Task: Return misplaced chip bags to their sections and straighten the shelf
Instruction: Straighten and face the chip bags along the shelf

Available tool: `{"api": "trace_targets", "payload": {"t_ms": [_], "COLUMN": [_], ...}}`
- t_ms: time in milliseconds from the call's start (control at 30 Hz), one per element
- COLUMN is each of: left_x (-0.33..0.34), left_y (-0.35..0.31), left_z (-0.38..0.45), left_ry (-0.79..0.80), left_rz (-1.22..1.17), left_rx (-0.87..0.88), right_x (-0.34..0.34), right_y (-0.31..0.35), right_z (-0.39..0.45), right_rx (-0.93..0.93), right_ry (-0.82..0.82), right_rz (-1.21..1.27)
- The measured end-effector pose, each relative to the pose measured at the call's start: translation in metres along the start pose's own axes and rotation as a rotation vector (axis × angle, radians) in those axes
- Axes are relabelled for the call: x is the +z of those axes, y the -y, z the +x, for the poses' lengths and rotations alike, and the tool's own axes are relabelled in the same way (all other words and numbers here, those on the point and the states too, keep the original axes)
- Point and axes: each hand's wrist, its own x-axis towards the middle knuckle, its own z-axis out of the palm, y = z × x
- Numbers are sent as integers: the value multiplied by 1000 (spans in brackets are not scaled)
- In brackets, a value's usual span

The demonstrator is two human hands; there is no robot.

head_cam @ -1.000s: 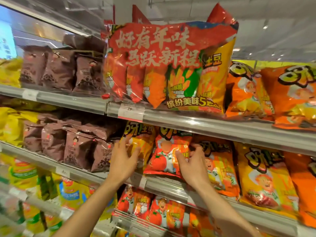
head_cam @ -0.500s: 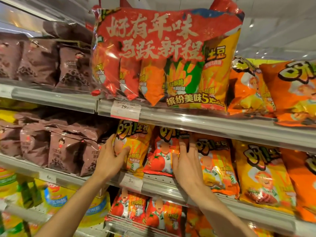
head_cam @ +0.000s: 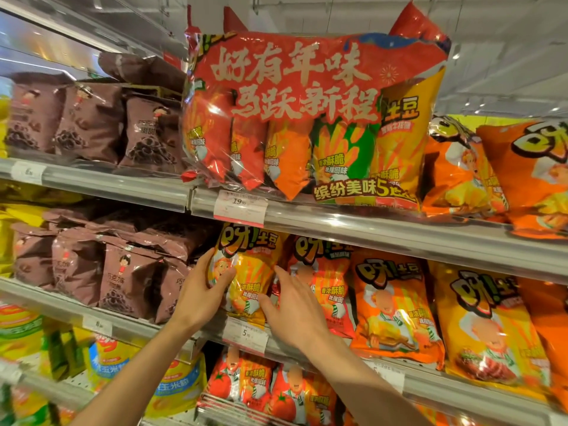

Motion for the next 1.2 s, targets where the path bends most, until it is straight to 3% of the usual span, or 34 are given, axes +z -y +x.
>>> {"api": "trace_targets", "payload": {"t_ms": [300,467,667,833,1200], "left_x": [-15,-21,-14,-25,-11], "left_y": [-4,-5,-8,-14,-20], "left_z": [-16,-18,-7,-2,-69], "left_ry": [-172,-261,-242,-250,-215], "left_rz": [54,72,16,-95,-198], "left_rx": [-9,-37,-154,-167,-152], "right_x": [8,8,17,20,-11], "right_y": [17,19,22,24,13], "right_z": [6,6,19,25,-25], "right_rx": [30,21,106,81,-42], "right_ry": [145,169,230,134,-112], "right_rz": [287,324,395,463,289]}}
